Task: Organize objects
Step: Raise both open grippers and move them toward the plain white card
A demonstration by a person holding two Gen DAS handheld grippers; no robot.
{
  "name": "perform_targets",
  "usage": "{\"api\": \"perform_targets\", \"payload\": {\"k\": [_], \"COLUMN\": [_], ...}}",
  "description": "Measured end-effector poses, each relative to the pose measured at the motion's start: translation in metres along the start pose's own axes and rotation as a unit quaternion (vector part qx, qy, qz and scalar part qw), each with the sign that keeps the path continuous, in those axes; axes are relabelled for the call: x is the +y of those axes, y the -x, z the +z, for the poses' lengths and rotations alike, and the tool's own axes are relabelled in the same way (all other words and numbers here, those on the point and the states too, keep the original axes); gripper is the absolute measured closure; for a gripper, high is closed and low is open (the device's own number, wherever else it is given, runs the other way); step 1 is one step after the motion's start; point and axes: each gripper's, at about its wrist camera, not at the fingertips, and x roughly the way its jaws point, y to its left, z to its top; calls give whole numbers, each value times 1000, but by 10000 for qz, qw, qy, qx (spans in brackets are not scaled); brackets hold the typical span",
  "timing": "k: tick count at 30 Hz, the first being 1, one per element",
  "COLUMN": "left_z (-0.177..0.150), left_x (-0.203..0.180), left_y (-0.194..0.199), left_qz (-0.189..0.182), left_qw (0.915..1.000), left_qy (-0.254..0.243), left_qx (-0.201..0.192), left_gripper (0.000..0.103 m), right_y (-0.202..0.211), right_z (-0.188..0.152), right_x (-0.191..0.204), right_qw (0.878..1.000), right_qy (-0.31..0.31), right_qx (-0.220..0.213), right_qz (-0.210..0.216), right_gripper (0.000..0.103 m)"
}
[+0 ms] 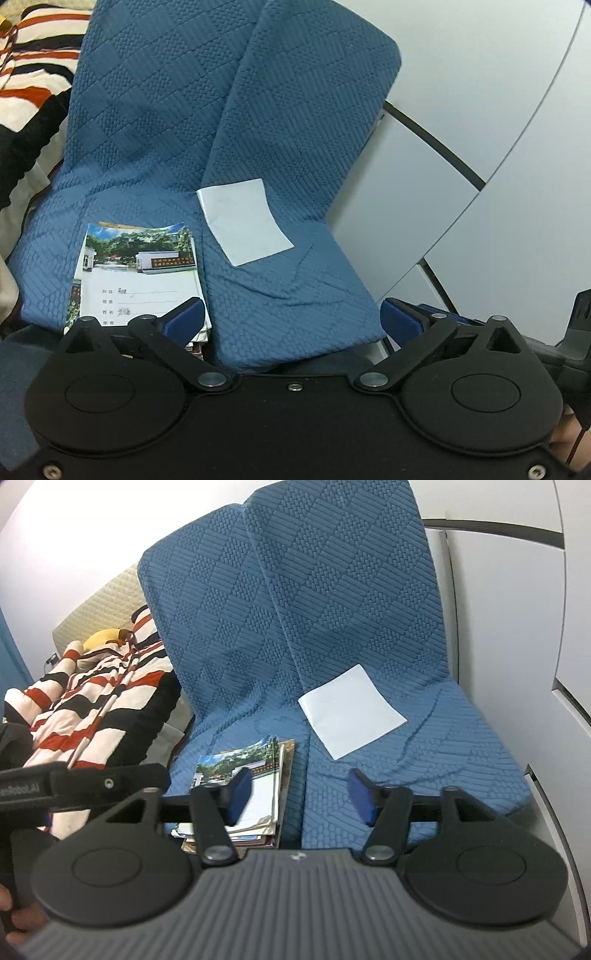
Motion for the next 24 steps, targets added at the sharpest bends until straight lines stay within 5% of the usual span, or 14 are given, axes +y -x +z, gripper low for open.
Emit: {"api": "perform_targets", "payload": {"k": [2, 14, 24], "left_z": [-2, -5, 3], "left_x": [-2, -5, 3], "left_y": [-2, -27, -75], "left_qz": [-10, 60, 412], "left_qw": [10000, 9996, 9982], "left_qy": [74, 257, 376], "left_qx": [-11, -141, -205], "left_gripper": [1, 1, 1], "right_y": [2, -6, -55], "right_z": [-2, -16, -38], "right_x": [-5, -32, -55], "right_qw": [10000, 9997, 9985], "right_qy": [-33, -179, -386], "right_qx": [-52, 38, 132], "right_qz": [20, -187, -377], "right_gripper": [15, 15, 15]}}
